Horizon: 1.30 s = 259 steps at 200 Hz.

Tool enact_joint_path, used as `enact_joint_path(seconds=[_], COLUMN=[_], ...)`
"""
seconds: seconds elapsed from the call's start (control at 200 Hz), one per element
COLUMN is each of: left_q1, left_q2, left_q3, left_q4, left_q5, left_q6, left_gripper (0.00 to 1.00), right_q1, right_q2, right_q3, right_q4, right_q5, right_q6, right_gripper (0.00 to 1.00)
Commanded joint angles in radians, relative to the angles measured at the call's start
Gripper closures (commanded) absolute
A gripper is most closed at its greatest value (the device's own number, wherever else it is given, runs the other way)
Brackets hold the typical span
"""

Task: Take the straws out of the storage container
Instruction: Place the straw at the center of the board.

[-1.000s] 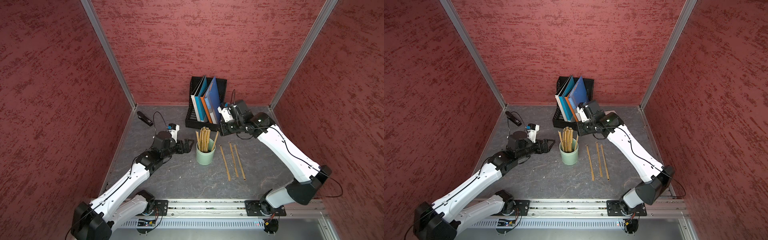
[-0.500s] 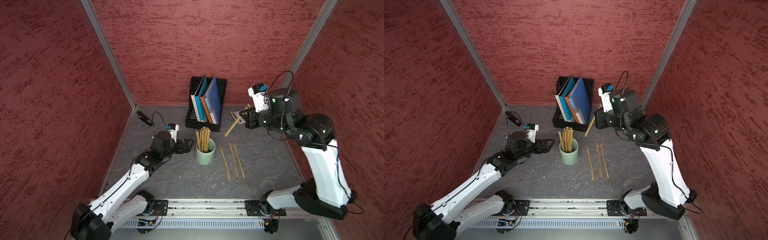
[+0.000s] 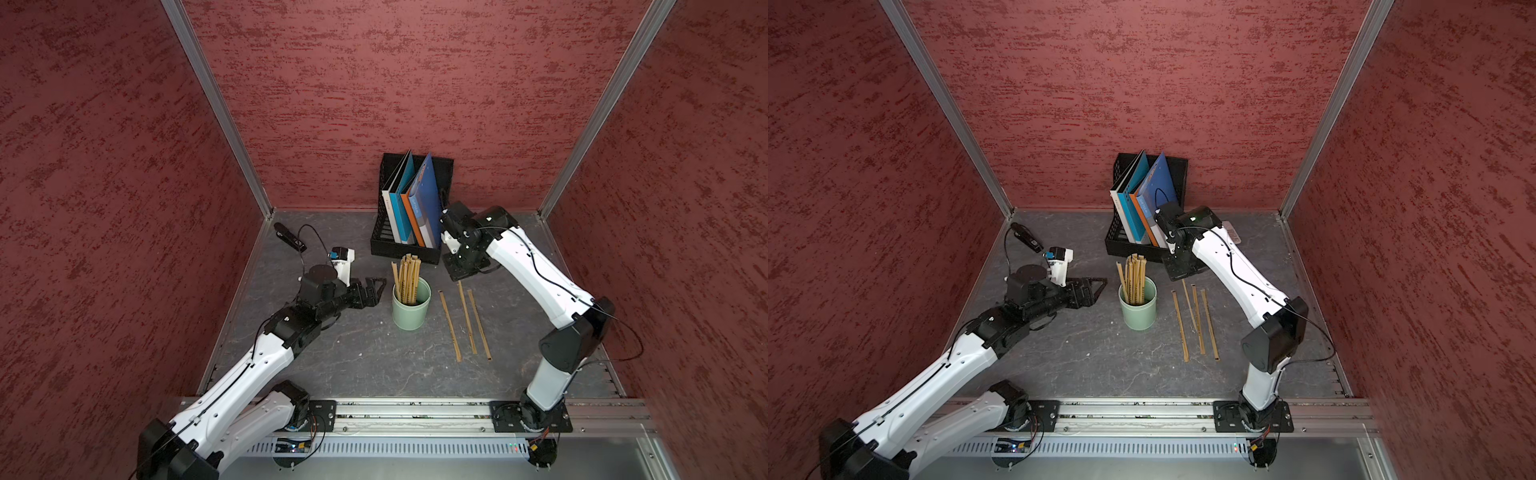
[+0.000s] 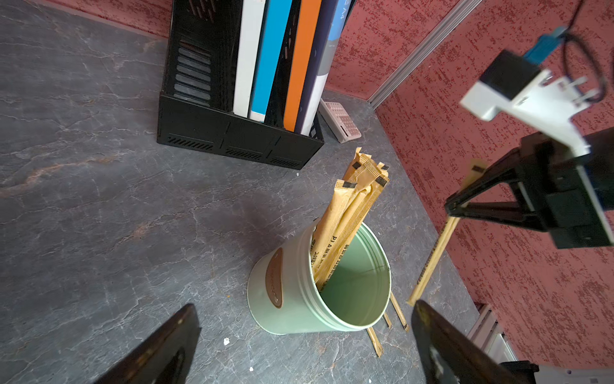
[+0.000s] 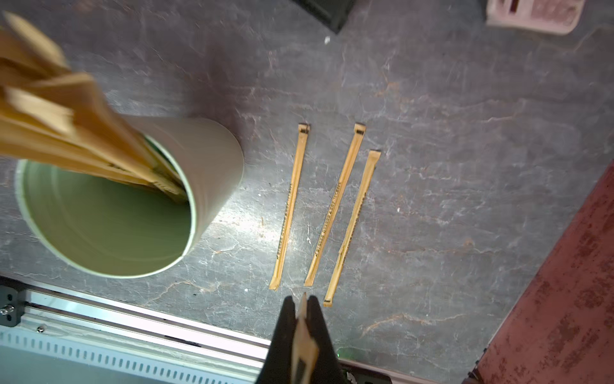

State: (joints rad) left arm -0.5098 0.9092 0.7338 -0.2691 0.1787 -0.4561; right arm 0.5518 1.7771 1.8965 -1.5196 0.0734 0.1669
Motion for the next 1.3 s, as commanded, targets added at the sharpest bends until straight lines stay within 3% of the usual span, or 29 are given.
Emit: enact_joint_path(seconds=[0.0, 0.265, 0.501, 0.751, 1.067, 1.292], left_q1=[0.006, 0.011, 0.014, 0.017, 0.019, 0.021], left_q2=[0.0, 0.022, 0.033, 0.035, 0.021, 0.019], left_q3=[-0.01, -0.007, 0.011, 0.015, 0.012, 0.011], left_q4=[0.001, -0.002, -0.019, -0.025, -0.038, -0.038], left_q5=[-0.005, -0.005, -0.007, -0.008, -0.01, -0.011], left_q6=[0.008, 0.012, 0.02, 0.022, 0.025, 0.027], left_gripper=[0.0, 0.0, 0.0, 0.0, 0.0, 0.0], right_q1=[-0.053, -0.117, -0.131, -0.148, -0.161, -0.164], right_q2=[-0.006, 0.082, 0.192, 0.214, 0.215, 0.213], right_q3=[-0.07, -0.265, -0.269, -0.301, -0.313, -0.318], right_q4=[0.056, 0.252, 0.311, 0.35, 0.365, 0.365], right_q5=[-0.074, -0.187, -0.23, -0.238, -0.235, -0.224], right_q6=[-0.028, -0.041, -0.046, -0.033, -0.023, -0.013], right_gripper=[0.99, 0.99, 0.99, 0.98, 0.85, 0.83])
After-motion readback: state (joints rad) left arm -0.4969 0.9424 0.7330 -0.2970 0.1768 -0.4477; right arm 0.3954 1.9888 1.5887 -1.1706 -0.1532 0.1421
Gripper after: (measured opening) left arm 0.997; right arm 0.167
